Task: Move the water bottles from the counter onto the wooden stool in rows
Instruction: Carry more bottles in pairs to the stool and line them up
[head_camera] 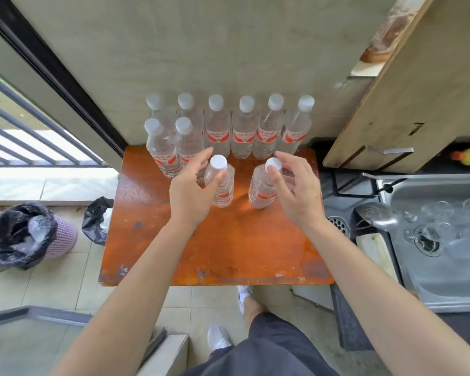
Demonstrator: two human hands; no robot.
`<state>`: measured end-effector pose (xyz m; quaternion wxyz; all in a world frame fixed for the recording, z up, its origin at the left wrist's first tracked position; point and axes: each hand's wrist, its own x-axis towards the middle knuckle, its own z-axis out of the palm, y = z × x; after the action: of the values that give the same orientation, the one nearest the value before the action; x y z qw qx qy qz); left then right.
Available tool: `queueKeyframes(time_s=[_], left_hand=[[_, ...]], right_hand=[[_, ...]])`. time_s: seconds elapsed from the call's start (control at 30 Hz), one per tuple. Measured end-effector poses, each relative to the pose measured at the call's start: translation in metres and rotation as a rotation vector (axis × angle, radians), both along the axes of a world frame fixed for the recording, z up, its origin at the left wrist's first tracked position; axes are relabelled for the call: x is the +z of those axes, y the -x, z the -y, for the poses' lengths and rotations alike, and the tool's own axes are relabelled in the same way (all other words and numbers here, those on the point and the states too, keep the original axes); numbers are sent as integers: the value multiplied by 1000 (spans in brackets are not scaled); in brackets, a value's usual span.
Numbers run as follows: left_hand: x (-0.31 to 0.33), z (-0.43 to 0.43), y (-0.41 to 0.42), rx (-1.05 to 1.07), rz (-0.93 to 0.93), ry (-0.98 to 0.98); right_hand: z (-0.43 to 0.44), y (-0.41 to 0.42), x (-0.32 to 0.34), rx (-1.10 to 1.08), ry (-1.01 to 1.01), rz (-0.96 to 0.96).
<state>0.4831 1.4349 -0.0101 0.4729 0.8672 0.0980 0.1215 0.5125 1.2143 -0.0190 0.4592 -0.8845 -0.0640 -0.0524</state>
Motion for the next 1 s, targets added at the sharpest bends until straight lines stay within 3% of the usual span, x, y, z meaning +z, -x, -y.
queueKeyframes(time_s=[0.27,0.43,1.0], left_hand=[[15,-18,-15,-236,-32,-246],[31,-15,-39,-99,-95,-145],[35,-5,-95,-15,-208,-286]], right_hand=[[6,-9,5,139,145,-69],[-3,-40,13,104,181,-32],[-50,-98,2,203,99,93]])
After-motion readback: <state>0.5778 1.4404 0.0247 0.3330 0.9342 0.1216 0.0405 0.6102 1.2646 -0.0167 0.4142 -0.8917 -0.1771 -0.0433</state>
